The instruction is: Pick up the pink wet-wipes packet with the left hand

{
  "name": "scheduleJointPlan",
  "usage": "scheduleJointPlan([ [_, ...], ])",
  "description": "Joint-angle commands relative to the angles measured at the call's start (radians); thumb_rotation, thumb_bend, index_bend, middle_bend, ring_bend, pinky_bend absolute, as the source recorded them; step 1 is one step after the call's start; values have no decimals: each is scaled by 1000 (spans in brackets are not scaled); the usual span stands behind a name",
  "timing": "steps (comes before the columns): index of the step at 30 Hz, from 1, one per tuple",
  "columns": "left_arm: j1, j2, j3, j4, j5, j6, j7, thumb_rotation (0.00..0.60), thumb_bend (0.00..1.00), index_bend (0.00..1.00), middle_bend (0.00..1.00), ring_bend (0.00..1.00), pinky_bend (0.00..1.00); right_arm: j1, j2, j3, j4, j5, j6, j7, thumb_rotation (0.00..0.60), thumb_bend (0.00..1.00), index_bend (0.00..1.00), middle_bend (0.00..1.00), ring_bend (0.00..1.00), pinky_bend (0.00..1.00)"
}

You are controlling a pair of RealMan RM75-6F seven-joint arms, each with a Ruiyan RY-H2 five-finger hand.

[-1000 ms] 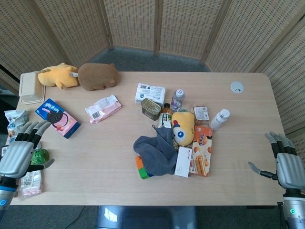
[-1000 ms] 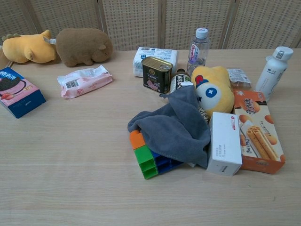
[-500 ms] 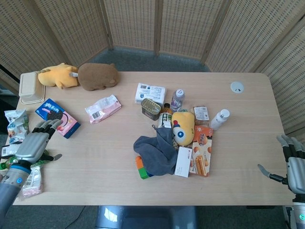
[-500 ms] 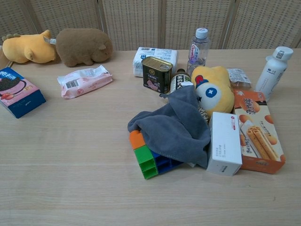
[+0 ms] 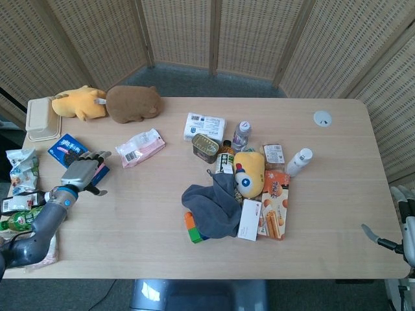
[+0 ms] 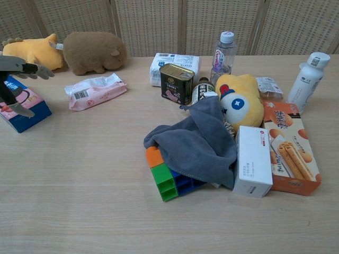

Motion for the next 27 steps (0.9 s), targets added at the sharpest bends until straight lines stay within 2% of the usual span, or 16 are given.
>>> scheduleJointPlan([
  [1,-68,-57,-1,63,-72,-58,23,600,213,0,0,0,0,-3,4,2,2,4,1,2,348,200,0,0,0,0],
  [9,-191,-155,9,206,-223,-143,23,600,213,0,0,0,0,-22,16,6,10,16,18,12,348,202,0,0,0,0],
  [16,-282,-245,48,356,-341,-197,31,598,212,0,0,0,0,-43,27,11,9,29,40,18,350,201,0,0,0,0],
  [27,-357,-328,93,475,-427,-241,26,599,211,0,0,0,0,-60,29,18,-8,28,67,10,346,202,0,0,0,0],
])
